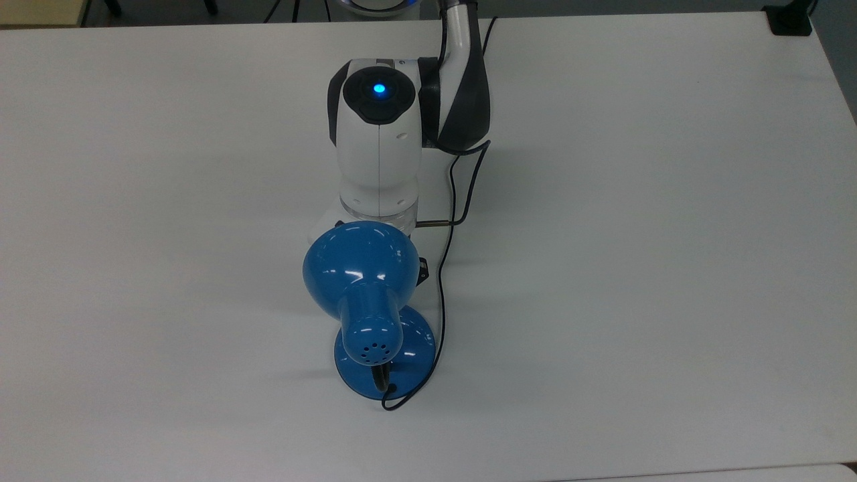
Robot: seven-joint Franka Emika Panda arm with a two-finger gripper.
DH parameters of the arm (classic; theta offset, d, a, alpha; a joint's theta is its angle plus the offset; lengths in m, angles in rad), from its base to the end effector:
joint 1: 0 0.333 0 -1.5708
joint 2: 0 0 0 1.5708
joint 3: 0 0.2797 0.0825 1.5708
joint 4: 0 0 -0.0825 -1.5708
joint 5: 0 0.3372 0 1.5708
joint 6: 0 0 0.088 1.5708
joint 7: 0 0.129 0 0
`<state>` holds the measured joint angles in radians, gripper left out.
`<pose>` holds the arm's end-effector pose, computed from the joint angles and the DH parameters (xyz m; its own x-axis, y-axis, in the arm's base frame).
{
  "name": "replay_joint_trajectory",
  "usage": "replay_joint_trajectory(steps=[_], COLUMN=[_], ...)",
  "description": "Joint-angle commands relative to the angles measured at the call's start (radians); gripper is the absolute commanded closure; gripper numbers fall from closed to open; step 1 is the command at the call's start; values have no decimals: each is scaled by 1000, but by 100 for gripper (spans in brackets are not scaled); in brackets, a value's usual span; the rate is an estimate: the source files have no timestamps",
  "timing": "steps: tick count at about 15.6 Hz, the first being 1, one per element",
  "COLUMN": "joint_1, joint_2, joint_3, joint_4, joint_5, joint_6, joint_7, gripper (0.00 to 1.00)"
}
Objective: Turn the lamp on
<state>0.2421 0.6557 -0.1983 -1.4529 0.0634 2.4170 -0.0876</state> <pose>0.6887 0.0569 0.3129 0.9384 0.1570 0.3078 0.1346 -0.9865 0.0928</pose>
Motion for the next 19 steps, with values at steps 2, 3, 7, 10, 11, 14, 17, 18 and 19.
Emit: replay_joint_trajectory(steps=[2,3,7,10,11,14,17,18,19], joint_1=[14,16,28,26,26,26,26,26,25], joint_2=[-12,-8,16,18,18,21,22,30,31], joint_3=[-7,-6,-4,-4,-3,-3,-3,-3,-3], joint_4=[-11,-11,-9,-9,-9,-9,-9,-9,-9], joint_5=[19,19,18,16,16,16,16,16,16], joint_6=[25,25,76,76,76,76,76,76,77], joint_7=[17,17,31,29,29,29,28,29,29], gripper=[100,100,100,100,100,100,100,100,100])
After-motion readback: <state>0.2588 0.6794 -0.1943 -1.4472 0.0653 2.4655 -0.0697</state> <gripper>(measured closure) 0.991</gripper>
